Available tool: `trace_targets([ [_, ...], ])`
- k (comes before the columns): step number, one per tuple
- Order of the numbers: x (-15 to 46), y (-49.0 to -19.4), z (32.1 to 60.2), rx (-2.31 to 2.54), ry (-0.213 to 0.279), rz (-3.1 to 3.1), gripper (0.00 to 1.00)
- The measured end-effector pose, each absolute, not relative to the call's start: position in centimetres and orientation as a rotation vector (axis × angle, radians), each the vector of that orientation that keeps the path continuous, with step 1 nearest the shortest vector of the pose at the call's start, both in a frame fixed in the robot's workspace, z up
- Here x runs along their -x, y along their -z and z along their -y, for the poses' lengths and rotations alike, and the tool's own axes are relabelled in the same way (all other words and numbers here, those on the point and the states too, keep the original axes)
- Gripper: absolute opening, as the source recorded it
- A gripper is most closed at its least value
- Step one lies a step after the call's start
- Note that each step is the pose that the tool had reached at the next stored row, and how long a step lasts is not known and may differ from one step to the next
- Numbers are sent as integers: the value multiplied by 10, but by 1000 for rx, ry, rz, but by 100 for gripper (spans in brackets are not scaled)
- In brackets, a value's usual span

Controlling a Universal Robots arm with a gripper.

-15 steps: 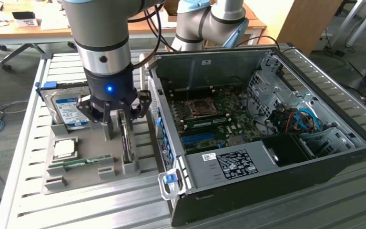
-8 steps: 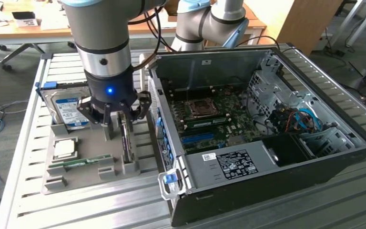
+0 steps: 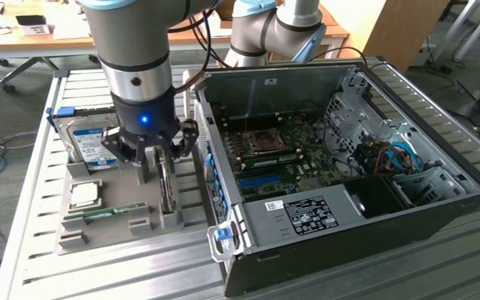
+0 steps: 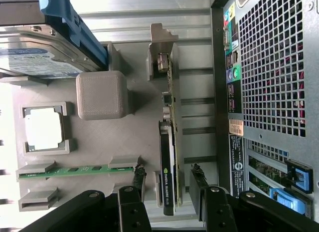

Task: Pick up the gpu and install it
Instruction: 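Pick up the gpu and move the gpu toward the slot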

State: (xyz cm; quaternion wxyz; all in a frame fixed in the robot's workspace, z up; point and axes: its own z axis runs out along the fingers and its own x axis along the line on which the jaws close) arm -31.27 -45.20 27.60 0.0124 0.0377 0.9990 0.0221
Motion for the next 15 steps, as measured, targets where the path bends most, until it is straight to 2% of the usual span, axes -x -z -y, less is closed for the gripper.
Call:
trace_targets([
  [15,313,-265,452,-117,-69,-3114,49],
])
